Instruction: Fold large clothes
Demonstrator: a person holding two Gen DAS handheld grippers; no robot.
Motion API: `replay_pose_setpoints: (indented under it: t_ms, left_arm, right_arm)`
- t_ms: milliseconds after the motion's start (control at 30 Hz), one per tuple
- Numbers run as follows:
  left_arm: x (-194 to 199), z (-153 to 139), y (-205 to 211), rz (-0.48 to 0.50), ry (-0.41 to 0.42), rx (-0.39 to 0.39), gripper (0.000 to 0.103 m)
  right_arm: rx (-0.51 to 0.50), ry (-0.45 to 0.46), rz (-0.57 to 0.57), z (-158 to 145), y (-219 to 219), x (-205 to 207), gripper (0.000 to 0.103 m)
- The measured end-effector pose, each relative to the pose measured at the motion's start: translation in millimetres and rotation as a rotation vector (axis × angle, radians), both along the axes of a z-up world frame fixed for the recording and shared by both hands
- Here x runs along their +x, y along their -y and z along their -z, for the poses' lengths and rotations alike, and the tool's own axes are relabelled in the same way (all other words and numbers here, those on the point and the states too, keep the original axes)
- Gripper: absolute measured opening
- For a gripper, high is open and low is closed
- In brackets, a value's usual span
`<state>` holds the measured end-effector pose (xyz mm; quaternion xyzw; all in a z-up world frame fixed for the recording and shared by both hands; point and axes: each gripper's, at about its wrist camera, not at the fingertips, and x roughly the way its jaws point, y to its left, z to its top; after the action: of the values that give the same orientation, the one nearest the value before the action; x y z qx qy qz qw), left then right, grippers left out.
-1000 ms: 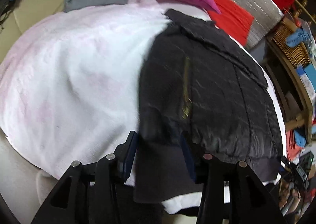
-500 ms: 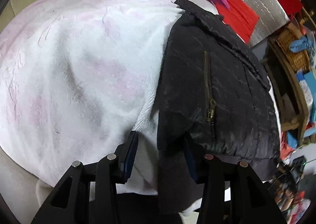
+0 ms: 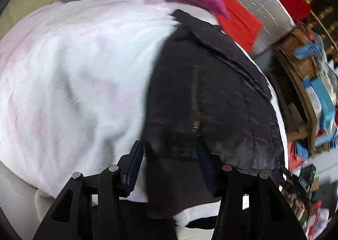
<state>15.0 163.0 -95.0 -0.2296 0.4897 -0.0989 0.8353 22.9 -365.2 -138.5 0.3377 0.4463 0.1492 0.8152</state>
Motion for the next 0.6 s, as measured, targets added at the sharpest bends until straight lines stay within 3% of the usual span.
replay_pose_setpoints:
  t_ms: [100,167,300,433,533,600]
  left_arm:
    - [11,17,5,-0.002,-0.048,0.056,0.053]
    - [16,24,-1,-0.020,-0.074,0.031,0.052]
    - [11,18,-2,-0.003,-0.036,0.039,0.053]
    - [14,27,8,0.035,-0.073,0.085,0.053]
    - [11,21,15,0.058,-0.054,0.065,0.052]
    - [8,17,21,0.078,-0.028,0.099,0.052]
  right_arm:
    - [-0.001,-0.009,0.000,2,2,0,0.056]
    - [0.002,-0.013,0.002,2,4,0,0.052]
    - [0.001,-0.013,0.002,3,6,-2,0.051]
    - [-0.001,-0.022,0.010,6,5,2,0.051]
    - [-0.005,-0.017,0.006,5,5,1,0.051]
    - [-0.004,-0.009,-0.003,3,6,0,0.051]
